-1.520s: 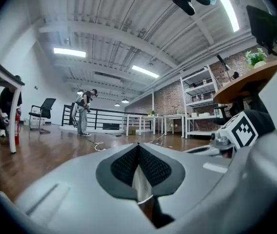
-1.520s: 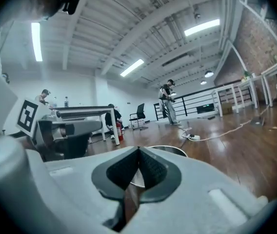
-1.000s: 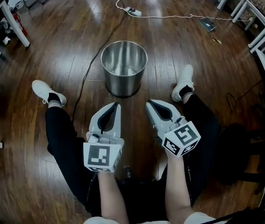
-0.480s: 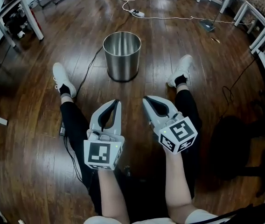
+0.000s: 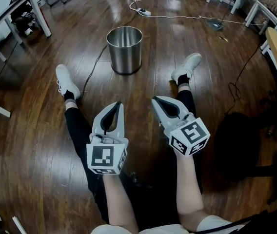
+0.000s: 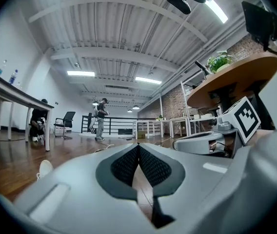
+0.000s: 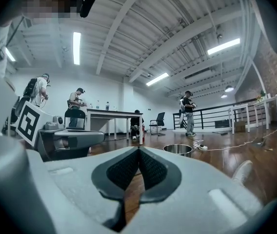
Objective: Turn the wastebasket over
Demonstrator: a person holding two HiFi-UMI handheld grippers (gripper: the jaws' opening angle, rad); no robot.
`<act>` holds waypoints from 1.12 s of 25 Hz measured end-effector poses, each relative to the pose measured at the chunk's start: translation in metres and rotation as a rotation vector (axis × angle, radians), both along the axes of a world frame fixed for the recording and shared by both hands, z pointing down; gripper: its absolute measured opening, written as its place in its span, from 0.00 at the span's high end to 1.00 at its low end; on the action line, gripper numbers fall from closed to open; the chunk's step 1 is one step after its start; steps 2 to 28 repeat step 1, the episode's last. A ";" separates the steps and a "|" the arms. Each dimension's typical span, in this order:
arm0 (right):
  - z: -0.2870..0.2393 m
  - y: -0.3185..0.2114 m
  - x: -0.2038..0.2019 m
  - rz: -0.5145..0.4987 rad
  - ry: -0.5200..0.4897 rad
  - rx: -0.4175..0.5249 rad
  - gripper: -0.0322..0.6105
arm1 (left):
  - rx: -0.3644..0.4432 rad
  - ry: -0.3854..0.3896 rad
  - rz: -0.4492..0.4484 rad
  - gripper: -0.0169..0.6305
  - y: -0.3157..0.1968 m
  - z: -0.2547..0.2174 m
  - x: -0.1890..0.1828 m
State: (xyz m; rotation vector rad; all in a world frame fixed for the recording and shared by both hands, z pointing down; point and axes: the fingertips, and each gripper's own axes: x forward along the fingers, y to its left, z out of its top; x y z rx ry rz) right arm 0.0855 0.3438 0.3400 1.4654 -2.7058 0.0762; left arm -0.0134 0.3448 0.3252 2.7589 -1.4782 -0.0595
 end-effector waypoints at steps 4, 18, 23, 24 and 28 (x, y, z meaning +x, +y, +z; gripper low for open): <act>-0.001 0.006 0.001 -0.005 0.003 0.000 0.96 | 0.000 -0.001 -0.009 0.95 0.006 0.000 -0.001; -0.001 0.006 0.001 -0.005 0.003 0.000 0.96 | 0.000 -0.001 -0.009 0.95 0.006 0.000 -0.001; -0.001 0.006 0.001 -0.005 0.003 0.000 0.96 | 0.000 -0.001 -0.009 0.95 0.006 0.000 -0.001; -0.001 0.006 0.001 -0.005 0.003 0.000 0.96 | 0.000 -0.001 -0.009 0.95 0.006 0.000 -0.001; -0.001 0.006 0.001 -0.005 0.003 0.000 0.96 | 0.000 -0.001 -0.009 0.95 0.006 0.000 -0.001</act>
